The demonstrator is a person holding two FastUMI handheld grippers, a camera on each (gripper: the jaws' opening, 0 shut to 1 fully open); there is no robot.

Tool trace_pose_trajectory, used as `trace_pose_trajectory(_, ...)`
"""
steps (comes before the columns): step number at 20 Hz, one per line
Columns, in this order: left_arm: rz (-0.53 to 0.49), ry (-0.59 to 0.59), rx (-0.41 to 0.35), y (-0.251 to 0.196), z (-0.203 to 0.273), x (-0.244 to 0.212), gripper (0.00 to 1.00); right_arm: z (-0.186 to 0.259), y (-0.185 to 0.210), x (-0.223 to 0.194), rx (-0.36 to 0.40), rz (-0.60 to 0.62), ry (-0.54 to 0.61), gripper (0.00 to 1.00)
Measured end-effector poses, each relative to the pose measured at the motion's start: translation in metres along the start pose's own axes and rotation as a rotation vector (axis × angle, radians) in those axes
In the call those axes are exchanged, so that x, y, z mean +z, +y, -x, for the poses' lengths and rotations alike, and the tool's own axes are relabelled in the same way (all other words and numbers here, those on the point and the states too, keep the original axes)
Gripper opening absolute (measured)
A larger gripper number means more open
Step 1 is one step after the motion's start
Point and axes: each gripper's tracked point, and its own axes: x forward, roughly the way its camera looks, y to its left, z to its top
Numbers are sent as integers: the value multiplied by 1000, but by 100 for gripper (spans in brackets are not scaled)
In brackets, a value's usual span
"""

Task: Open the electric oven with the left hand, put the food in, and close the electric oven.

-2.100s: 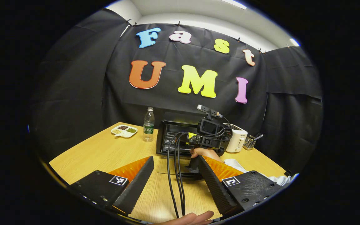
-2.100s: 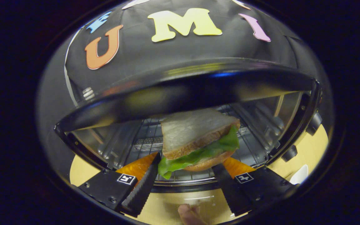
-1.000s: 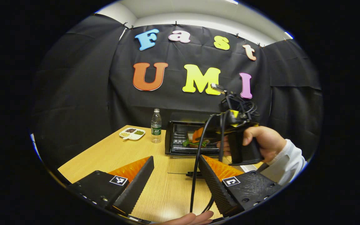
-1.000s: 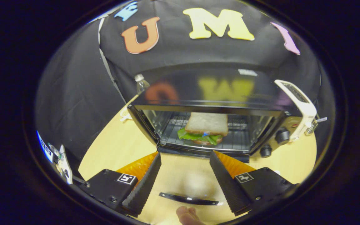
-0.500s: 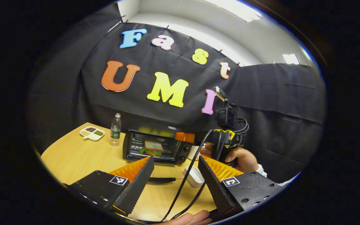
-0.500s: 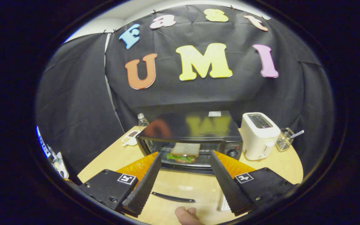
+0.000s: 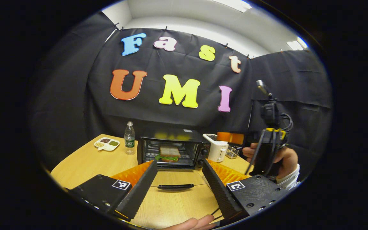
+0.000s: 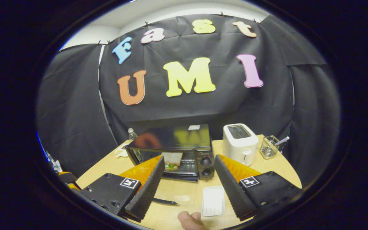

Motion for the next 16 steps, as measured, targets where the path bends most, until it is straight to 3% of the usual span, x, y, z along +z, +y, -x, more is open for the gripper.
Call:
trace_pose_trajectory(4, -3, 94, 52, 7, -36, -37, 93, 31, -25, 18, -24, -1, -77, 100)
trace_pose_trajectory(10, 36, 301, 61, 3, -81, -118, 94, 69, -50, 38, -59, 17, -167, 100)
trace_pose_trajectory(16, 20, 455, 95, -1, -95, -174, 94, 104, -59, 55, -82, 22, -242, 99)
